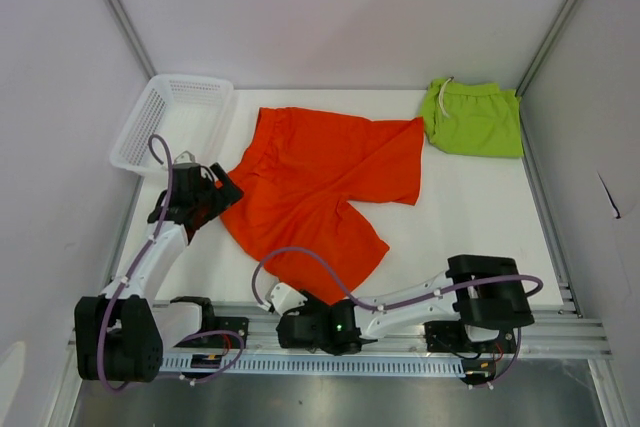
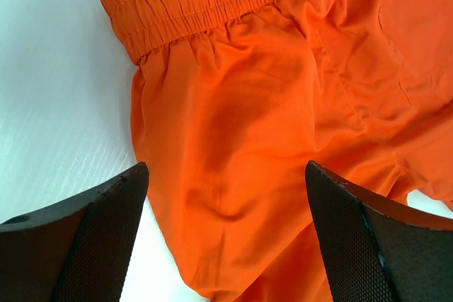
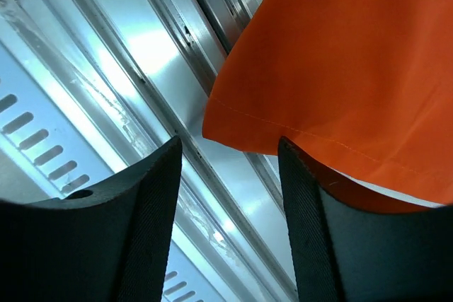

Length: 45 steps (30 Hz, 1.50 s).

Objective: Fold and stack the shorts
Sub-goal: Flatten the shorts out

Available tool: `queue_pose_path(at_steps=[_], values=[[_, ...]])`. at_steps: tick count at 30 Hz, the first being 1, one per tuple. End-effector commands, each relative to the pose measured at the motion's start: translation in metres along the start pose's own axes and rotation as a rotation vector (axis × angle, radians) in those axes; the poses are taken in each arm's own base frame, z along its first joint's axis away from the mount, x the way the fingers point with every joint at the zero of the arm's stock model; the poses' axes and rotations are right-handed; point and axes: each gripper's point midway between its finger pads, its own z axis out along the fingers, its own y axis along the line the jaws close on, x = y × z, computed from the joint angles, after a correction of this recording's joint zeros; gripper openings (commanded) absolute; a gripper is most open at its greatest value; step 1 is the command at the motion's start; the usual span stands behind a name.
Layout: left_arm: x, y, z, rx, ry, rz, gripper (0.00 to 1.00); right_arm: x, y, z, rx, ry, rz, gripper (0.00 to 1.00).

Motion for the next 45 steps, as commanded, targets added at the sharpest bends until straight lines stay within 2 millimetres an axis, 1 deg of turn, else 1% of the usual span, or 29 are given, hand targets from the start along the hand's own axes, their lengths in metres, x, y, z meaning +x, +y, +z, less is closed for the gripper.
queue_pose_path(at_steps=[1,4,6,7,8,10,11,13,14,17,19,20,22,23,25,30,31,34,35,37,38,41,45], values=[[-0.008,-0.001,0.000,0.016,-0.047,-0.029,0.92,-0.020,0.000,0.001,0.067,-0.045,0.030,0.57],[-0.007,-0.001,0.001,0.017,-0.046,-0.029,0.92,-0.019,0.006,0.005,0.081,-0.037,0.014,0.55],[-0.007,0.002,0.002,0.012,-0.046,-0.032,0.92,-0.023,0.006,0.006,0.105,-0.044,0.022,0.50],[-0.012,0.006,0.002,0.003,-0.059,-0.045,0.91,-0.021,0.005,0.009,0.120,-0.036,0.022,0.48],[-0.012,0.007,0.003,0.000,-0.059,-0.047,0.91,-0.022,0.002,0.008,0.143,-0.041,0.022,0.45],[-0.011,0.008,0.004,0.001,-0.059,-0.050,0.92,-0.024,0.001,0.008,0.146,-0.050,0.033,0.42],[-0.011,0.009,0.004,0.000,-0.058,-0.051,0.91,-0.026,0.000,0.007,0.151,-0.056,0.036,0.33],[-0.009,0.009,0.005,0.002,-0.052,-0.051,0.91,-0.025,-0.003,0.005,0.165,-0.054,0.038,0.19],[-0.009,0.008,0.005,0.005,-0.052,-0.046,0.91,-0.024,-0.006,0.004,0.173,-0.053,0.041,0.09],[-0.008,0.007,0.006,0.012,-0.045,-0.047,0.90,-0.017,-0.017,-0.002,0.201,-0.040,0.021,0.00],[-0.008,0.004,0.006,0.029,-0.042,-0.047,0.89,-0.010,-0.014,-0.011,0.180,-0.043,-0.010,0.00],[-0.007,0.004,0.007,0.030,-0.039,-0.049,0.89,-0.003,-0.019,-0.017,0.171,-0.041,-0.040,0.00],[-0.005,0.004,0.008,0.034,-0.034,-0.047,0.88,0.008,-0.017,-0.025,0.139,-0.030,-0.072,0.00],[-0.004,0.006,0.009,0.031,-0.031,-0.049,0.87,0.016,-0.022,-0.028,0.133,-0.021,-0.083,0.00],[-0.001,0.006,0.011,0.030,-0.024,-0.047,0.86,0.023,-0.025,-0.033,0.124,-0.010,-0.095,0.00],[0.003,0.011,0.014,0.018,-0.018,-0.043,0.85,0.029,-0.030,-0.048,0.084,-0.029,-0.103,0.00],[0.003,0.012,0.015,0.015,-0.016,-0.041,0.84,0.029,-0.030,-0.050,0.077,-0.034,-0.105,0.00],[0.003,0.016,0.017,-0.004,-0.017,-0.039,0.84,0.036,-0.032,-0.053,0.063,-0.007,-0.141,0.00],[0.003,0.018,0.019,-0.014,-0.016,-0.038,0.84,0.041,-0.031,-0.054,0.047,0.013,-0.156,0.00],[0.004,0.019,0.020,-0.018,-0.014,-0.040,0.83,0.049,-0.033,-0.056,0.045,0.041,-0.177,0.00],[0.003,0.021,0.020,-0.021,-0.016,-0.042,0.82,0.052,-0.030,-0.058,0.029,0.051,-0.182,0.00],[0.009,0.026,0.023,-0.033,-0.008,-0.041,0.81,0.056,-0.026,-0.060,0.010,0.063,-0.171,0.00],[0.010,0.034,0.024,-0.059,-0.024,-0.047,0.80,0.067,-0.031,-0.062,0.042,0.112,-0.151,0.00]])
